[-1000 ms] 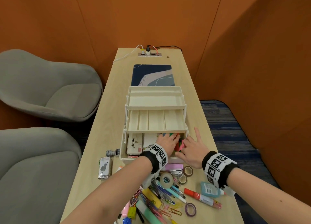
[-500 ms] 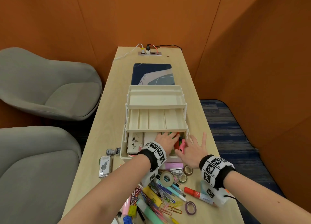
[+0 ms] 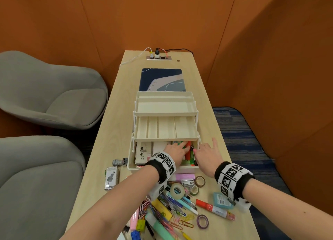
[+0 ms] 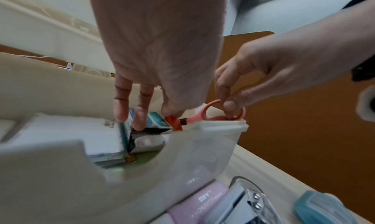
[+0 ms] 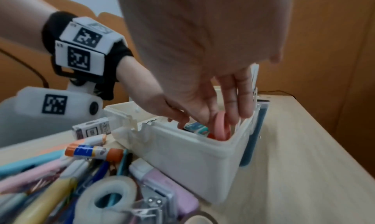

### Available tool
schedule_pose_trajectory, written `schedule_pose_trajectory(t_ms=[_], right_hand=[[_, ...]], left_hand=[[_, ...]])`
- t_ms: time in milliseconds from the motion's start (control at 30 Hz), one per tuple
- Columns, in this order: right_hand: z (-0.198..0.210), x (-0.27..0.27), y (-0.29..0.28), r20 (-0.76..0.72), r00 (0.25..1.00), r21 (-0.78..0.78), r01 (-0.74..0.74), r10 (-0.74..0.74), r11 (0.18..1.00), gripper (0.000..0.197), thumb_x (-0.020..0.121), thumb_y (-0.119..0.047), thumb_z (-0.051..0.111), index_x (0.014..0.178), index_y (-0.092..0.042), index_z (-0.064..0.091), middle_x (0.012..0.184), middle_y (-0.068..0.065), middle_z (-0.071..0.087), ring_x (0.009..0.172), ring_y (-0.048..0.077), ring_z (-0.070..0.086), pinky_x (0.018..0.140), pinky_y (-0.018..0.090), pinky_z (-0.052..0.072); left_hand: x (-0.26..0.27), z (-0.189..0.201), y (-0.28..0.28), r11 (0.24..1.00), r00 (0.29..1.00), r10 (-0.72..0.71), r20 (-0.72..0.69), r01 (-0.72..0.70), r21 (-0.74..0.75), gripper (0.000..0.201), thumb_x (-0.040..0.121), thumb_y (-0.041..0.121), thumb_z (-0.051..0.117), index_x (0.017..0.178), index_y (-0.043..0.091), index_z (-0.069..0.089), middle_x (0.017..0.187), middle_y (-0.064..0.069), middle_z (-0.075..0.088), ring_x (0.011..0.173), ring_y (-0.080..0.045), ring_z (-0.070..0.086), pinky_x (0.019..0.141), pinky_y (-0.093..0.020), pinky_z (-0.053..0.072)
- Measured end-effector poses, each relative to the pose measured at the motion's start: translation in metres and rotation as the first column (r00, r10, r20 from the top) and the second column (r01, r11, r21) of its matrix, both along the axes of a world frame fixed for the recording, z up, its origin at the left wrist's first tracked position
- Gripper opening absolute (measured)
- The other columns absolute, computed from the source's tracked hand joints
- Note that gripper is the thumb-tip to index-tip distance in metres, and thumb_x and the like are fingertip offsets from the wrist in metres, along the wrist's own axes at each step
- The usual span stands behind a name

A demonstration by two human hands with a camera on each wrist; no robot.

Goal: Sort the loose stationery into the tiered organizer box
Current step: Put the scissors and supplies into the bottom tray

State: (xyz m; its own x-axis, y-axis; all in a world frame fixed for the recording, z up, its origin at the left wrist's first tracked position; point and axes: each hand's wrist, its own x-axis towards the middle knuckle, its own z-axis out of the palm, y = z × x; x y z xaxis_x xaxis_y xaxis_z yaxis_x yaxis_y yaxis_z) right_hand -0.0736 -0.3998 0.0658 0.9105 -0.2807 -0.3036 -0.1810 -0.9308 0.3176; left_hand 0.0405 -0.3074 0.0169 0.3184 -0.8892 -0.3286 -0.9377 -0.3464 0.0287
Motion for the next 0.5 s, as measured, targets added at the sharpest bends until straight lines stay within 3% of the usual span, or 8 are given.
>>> schedule_pose_trajectory(t_ms=[100, 167, 267, 367, 500], right_hand=[[-0.002, 0.002, 0.005, 0.137, 0.988, 0.152, 0.056, -0.077, 0.987, 0.019, 0.095, -0.014, 0.046, 0.109, -0.017, 0.058, 0.113, 0.006, 0.055, 0.101, 0.024, 0.056, 0.093, 0.040, 0.036], [-0.007, 0.003, 0.007, 0.208, 0.969, 0.306, 0.068, -0.136, 0.950, 0.026, 0.092, -0.008, 0.050, 0.117, -0.017, 0.051, 0.114, 0.008, 0.053, 0.099, 0.026, 0.058, 0.084, 0.036, 0.046], [-0.015, 0.005, 0.010, 0.285, 0.933, 0.419, 0.083, -0.218, 0.904, 0.029, 0.089, -0.004, 0.052, 0.115, -0.016, 0.044, 0.109, 0.006, 0.055, 0.099, 0.024, 0.056, 0.080, 0.033, 0.048], [-0.022, 0.003, 0.011, 0.231, 0.927, 0.525, 0.137, -0.296, 0.840, 0.022, 0.090, -0.008, 0.052, 0.112, -0.011, 0.056, 0.107, 0.007, 0.060, 0.100, 0.024, 0.058, 0.083, 0.031, 0.046], [-0.028, 0.004, 0.012, 0.127, 0.934, 0.585, 0.202, -0.335, 0.786, 0.025, 0.095, -0.021, 0.046, 0.105, -0.016, 0.068, 0.104, 0.007, 0.066, 0.099, 0.028, 0.059, 0.089, 0.040, 0.047]], left_hand=[[0.002, 0.000, 0.000, 1.000, 1.000, 0.002, -0.010, -0.002, -0.004, 0.072, 0.089, 0.011, 0.057, 0.150, 0.019, 0.019, 0.157, -0.004, 0.011, 0.121, -0.032, 0.046, 0.098, -0.044, 0.045], [0.003, 0.001, 0.000, 1.000, 1.000, 0.002, -0.021, -0.002, 0.005, 0.063, 0.090, 0.010, 0.056, 0.146, 0.019, 0.028, 0.156, -0.004, 0.014, 0.120, -0.032, 0.046, 0.098, -0.044, 0.045], [0.004, 0.000, 0.000, 1.000, 1.000, -0.007, -0.022, 0.007, 0.003, 0.060, 0.090, 0.009, 0.055, 0.144, 0.020, 0.031, 0.155, -0.004, 0.015, 0.119, -0.032, 0.047, 0.097, -0.044, 0.046], [0.004, -0.001, 0.001, 1.000, 0.999, 0.000, -0.046, -0.001, -0.008, 0.066, 0.088, 0.007, 0.055, 0.146, 0.022, 0.027, 0.156, -0.004, 0.014, 0.123, -0.032, 0.045, 0.098, -0.044, 0.046], [0.005, 0.001, 0.000, 1.000, 0.999, 0.005, -0.045, -0.004, 0.023, 0.068, 0.090, 0.011, 0.055, 0.149, 0.021, 0.022, 0.158, -0.004, 0.010, 0.127, -0.032, 0.042, 0.100, -0.043, 0.044]])
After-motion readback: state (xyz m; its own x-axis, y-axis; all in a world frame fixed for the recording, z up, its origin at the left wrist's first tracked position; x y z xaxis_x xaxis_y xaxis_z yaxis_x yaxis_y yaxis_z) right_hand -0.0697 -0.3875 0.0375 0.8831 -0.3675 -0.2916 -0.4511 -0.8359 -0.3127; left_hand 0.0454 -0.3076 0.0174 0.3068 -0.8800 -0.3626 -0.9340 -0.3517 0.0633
